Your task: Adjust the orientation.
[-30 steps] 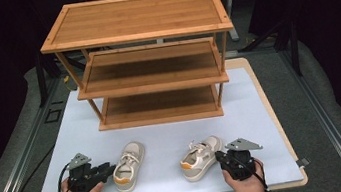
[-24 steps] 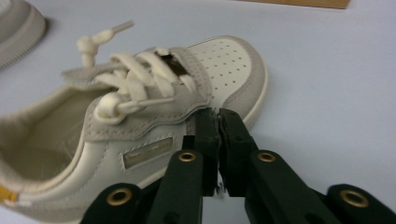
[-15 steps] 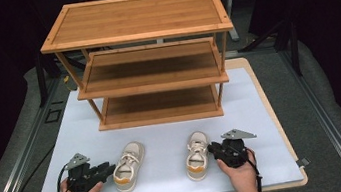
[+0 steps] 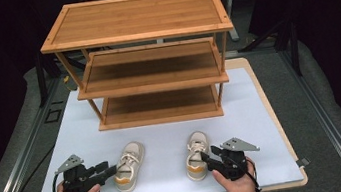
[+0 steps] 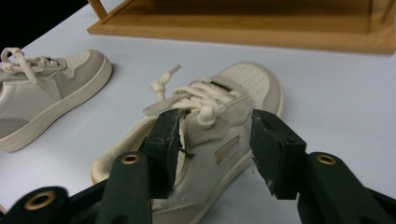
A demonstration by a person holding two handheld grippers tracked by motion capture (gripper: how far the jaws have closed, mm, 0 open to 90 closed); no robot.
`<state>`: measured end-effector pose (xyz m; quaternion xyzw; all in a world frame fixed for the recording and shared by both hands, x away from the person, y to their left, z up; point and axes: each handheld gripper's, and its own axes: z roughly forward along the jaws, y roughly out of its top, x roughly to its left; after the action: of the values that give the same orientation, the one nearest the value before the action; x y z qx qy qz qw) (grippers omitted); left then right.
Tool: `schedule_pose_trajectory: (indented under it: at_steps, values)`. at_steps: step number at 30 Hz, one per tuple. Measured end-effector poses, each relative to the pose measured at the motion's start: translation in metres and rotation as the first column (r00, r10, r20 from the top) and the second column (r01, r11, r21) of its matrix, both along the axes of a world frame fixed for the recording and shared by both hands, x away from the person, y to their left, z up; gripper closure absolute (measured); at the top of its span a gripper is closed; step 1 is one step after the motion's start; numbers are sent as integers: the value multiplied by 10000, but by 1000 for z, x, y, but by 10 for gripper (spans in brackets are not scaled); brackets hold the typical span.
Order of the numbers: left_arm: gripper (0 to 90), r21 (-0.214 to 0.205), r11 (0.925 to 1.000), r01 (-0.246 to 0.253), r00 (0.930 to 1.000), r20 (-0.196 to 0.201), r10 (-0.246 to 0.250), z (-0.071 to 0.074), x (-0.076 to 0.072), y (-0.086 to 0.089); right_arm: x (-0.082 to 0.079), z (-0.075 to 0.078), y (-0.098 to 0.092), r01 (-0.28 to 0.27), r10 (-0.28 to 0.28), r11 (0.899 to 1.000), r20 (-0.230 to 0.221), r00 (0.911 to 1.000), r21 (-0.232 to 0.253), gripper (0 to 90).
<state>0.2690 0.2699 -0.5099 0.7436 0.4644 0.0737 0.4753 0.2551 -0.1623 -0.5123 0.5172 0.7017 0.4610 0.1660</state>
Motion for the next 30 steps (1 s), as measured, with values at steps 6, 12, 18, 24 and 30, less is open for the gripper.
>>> schedule_pose_trajectory:
  at_steps: [6, 12, 18, 24, 30]
  values:
    - [514, 223, 9996, 191, 9995, -238, -186, -5, 5, -11, 7, -11, 8, 203, -225, 9994, -786, 9967, -285, 469]
    - [598, 751, 9972, -48, 9985, -546, 90, -10, 14, -22, 11, -12, 11, 87, -107, 9998, -981, 9951, -202, 517]
    - [605, 447, 9986, -276, 9977, -612, 303, -12, 20, -37, 17, -13, 14, -388, 394, 9992, -1092, 9932, 80, 552]
    - [607, 329, 9989, -320, 9968, -723, 343, -11, 26, -58, 23, -13, 29, -979, 973, 9952, -1048, 9897, -1, 555]
    - [603, 191, 9995, -234, 9969, -746, 248, -12, 30, -83, 30, -14, 40, -1345, 1345, 9909, -959, 9863, 73, 557]
